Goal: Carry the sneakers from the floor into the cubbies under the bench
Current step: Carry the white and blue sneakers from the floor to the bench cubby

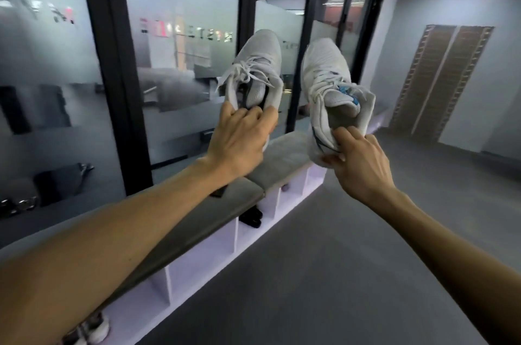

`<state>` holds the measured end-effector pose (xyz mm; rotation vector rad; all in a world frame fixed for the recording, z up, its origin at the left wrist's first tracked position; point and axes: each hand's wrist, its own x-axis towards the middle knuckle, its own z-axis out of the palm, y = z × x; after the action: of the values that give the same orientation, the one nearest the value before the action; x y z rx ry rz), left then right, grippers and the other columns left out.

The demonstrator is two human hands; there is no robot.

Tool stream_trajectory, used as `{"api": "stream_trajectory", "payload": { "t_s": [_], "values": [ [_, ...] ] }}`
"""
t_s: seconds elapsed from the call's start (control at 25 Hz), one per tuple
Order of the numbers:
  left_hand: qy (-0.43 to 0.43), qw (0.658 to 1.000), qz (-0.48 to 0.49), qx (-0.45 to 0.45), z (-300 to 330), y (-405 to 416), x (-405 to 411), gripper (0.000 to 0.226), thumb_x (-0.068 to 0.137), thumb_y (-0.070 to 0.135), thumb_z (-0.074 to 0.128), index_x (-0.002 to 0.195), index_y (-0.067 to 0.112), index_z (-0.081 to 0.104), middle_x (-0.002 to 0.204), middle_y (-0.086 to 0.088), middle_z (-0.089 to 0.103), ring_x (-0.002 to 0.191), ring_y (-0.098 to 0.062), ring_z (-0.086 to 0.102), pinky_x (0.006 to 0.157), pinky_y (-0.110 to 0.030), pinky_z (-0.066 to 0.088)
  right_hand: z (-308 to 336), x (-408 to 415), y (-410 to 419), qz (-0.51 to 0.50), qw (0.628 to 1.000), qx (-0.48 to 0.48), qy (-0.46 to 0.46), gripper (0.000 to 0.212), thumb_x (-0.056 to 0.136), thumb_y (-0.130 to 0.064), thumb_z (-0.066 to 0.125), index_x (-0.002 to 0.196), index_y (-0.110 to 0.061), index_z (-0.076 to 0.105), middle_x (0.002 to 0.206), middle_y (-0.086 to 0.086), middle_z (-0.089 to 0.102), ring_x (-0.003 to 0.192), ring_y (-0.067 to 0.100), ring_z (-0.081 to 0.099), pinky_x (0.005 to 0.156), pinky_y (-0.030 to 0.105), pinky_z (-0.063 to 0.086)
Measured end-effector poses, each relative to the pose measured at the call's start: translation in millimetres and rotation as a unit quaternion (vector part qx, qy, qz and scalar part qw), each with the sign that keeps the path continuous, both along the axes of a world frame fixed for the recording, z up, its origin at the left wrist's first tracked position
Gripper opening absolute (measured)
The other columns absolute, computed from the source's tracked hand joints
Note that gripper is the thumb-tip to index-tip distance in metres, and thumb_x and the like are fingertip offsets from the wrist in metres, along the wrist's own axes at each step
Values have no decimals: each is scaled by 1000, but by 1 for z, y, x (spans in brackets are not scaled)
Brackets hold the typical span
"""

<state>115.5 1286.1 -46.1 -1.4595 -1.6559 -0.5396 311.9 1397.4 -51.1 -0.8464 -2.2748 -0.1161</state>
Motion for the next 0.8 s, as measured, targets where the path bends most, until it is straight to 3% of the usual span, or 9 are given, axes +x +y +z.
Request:
{"api": "stream_trajectory", "payload": {
  "t_s": [0.12, 0.4, 0.56, 0.8],
  "values": [
    [-10, 998, 63, -23, -10, 5, -29, 35, 65, -2, 70, 91, 12, 50, 72, -6, 60, 65, -31, 58, 67, -36, 26, -12, -45, 36, 58, 998, 1, -5, 24, 86, -29, 64, 100, -14, 50, 103, 5, 55, 91, 38, 47, 65, 41, 42],
    [-45, 964, 257, -52, -37, -12, -55, 29, 73, 3, 66, 93, 14, 48, 77, -4, 61, 67, -30, 57, 69, -37, 23, -38, -143, 86, 254, 967, -13, -22, 28, 86, -30, 66, 106, -15, 52, 115, 4, 57, 89, 32, 45, 64, 35, 36],
    [-67, 937, 337, -65, -53, -32, -49, 24, 78, 6, 63, 90, 16, 44, 76, -3, 60, 67, -30, 56, 68, -35, 20, -55, -177, 76, 337, 941, -26, -36, 28, 87, -30, 64, 106, -14, 51, 118, 2, 54, 90, 32, 44, 67, 39, 42],
    [-86, 908, 397, -98, -137, -67, -51, 33, 77, 8, 63, 89, 21, 35, 79, 1, 58, 69, -26, 56, 69, -34, 16, -140, -202, 44, 398, 914, -35, -67, 30, 91, -34, 59, 115, -19, 49, 120, 1, 53, 86, 18, 32, 69, 31, 34]
  ]
}}
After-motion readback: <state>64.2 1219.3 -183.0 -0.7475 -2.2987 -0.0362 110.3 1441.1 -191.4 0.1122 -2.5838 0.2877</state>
